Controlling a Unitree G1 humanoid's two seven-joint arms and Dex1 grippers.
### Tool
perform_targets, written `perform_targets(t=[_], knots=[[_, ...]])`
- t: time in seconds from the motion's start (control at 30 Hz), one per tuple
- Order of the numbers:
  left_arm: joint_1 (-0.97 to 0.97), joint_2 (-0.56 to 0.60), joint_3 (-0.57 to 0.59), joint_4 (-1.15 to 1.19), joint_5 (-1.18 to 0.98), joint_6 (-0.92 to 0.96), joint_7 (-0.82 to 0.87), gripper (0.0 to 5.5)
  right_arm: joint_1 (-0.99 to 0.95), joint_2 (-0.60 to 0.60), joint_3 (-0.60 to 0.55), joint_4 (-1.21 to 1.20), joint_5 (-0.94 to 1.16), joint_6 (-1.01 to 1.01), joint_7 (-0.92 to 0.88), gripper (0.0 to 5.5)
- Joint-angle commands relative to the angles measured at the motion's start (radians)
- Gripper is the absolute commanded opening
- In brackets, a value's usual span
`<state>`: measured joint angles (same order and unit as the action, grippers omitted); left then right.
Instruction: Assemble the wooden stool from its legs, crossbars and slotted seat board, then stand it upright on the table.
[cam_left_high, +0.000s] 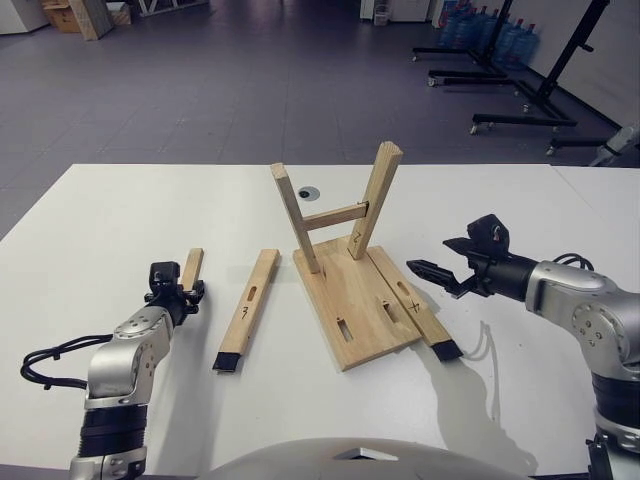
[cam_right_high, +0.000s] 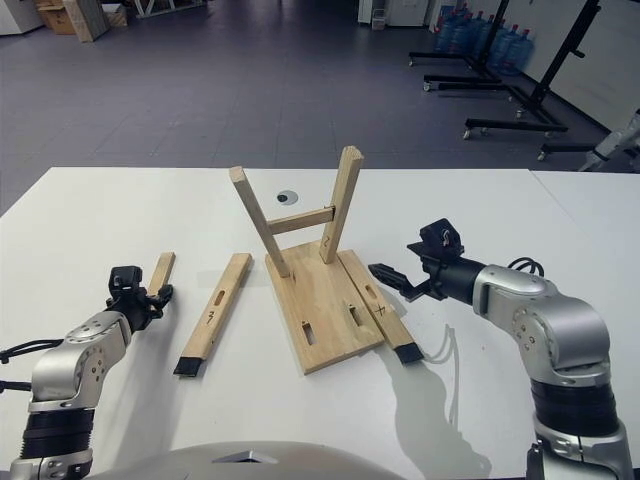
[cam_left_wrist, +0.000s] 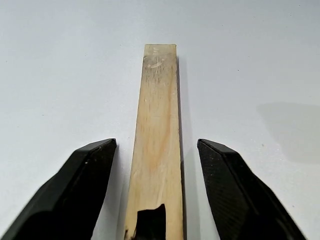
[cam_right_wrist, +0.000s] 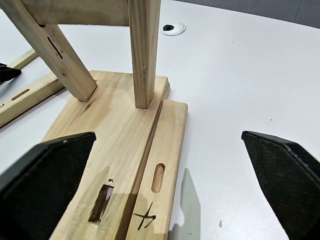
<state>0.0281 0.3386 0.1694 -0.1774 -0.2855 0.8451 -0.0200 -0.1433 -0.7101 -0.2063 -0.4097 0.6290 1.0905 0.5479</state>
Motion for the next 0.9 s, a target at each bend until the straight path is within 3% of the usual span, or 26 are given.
perform_targets(t=[0.03,0.27,0.63,0.9], knots=[[0.055,-0.011,-0.01,0.06,0.025,0.117,0.01,2.25,-0.039,0.008,-0.02,-0.003,0.02,0.032,-0.02,5.4],[0.037,-0.009,-0.001,0.063,0.037,0.123,0.006,1.27,-0.061,0.019,-0.035,-0.007,0.037,0.039,-0.041,5.4],[-0.101,0.02,0.066,-0.004,0.035,0.16,0.0,1.27,-0.086,0.013,-0.065,0.025,0.033,0.017,-0.053,5.4],[-0.526,0.147,0.206,-0.057,-0.075,0.216,-0.094,1.27,-0.187,-0.038,-0.116,0.138,0.012,-0.028,-0.034,5.4]])
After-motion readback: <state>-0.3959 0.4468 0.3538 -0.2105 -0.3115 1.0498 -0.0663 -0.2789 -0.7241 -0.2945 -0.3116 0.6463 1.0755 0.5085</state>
